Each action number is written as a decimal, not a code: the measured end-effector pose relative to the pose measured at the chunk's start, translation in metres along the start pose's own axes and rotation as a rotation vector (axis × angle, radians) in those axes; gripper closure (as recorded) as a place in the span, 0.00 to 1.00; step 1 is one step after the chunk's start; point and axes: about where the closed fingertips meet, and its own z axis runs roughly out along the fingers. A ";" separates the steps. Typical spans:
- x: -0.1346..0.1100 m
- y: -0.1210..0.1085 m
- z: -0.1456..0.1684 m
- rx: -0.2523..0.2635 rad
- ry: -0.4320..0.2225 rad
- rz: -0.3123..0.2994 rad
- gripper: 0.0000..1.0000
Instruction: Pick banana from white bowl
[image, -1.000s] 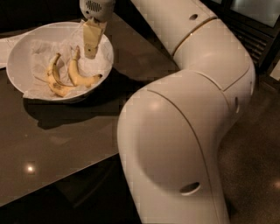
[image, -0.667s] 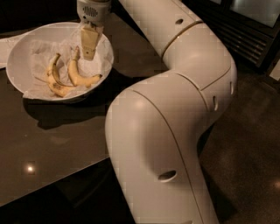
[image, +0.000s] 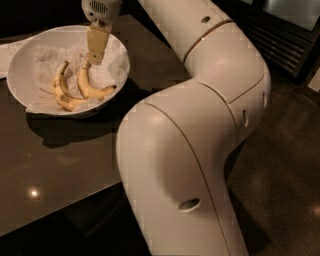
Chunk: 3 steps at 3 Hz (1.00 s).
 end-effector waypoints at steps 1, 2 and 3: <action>-0.017 0.012 -0.013 -0.002 -0.024 -0.057 0.31; -0.030 0.016 -0.012 -0.020 -0.053 -0.084 0.32; -0.037 0.012 0.001 -0.059 -0.099 -0.071 0.45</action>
Offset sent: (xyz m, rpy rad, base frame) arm -0.0518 0.0054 0.0217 -0.0685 0.1520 0.1667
